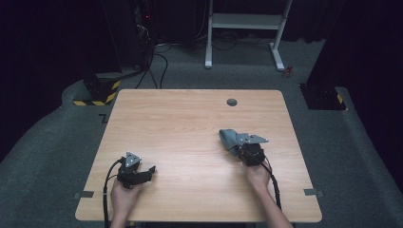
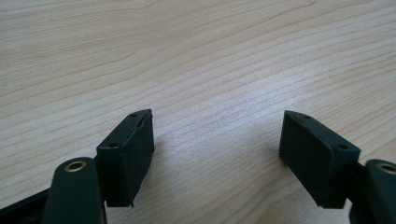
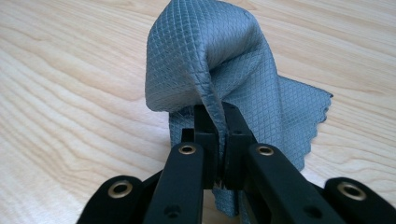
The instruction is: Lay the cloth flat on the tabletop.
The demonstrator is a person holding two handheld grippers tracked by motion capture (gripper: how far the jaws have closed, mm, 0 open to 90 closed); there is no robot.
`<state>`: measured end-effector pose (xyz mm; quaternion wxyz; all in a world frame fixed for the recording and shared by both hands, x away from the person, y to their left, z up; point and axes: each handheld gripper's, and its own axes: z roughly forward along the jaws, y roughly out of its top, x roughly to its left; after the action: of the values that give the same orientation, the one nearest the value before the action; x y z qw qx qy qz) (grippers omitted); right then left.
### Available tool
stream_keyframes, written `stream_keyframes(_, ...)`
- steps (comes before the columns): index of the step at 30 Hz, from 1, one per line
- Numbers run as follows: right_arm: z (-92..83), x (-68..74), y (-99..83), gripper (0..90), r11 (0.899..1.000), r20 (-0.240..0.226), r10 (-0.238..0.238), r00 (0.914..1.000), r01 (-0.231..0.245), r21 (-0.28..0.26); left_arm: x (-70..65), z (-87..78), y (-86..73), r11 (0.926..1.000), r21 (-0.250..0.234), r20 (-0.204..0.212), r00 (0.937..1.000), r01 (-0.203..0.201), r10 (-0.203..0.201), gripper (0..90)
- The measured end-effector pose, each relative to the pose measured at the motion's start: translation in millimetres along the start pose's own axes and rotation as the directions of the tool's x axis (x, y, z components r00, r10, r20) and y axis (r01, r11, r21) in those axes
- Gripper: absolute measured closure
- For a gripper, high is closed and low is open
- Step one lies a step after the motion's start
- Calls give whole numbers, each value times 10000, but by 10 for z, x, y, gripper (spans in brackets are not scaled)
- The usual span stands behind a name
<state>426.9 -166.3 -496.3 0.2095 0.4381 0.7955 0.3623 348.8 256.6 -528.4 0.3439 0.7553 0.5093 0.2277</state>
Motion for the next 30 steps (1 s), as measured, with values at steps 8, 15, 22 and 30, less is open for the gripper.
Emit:
stream_keyframes(8, -62, 155, -9, 873, 9999, -342, -139, 9993, 137, -70, 0, 0, 0, 10000, 0, -3, 10000, -2, 2, 267)
stream_keyframes(15, -57, 337, -76, 873, 9998, -681, -187, 9975, 194, 107, 0, 0, 0, 10000, 1, 1, 10000, -1, 1, 267)
stream_keyframes(22, -34, 485, -99, 872, 9996, -1048, -265, 9941, 278, 111, 0, -1, 0, 10000, 12, -3, 10000, -24, 24, 267)
stream_keyframes(30, -22, 638, -96, 870, 9994, -1472, -304, 9886, 328, 136, -1, 0, 1, 10000, 19, -26, 10000, -61, 61, 267)
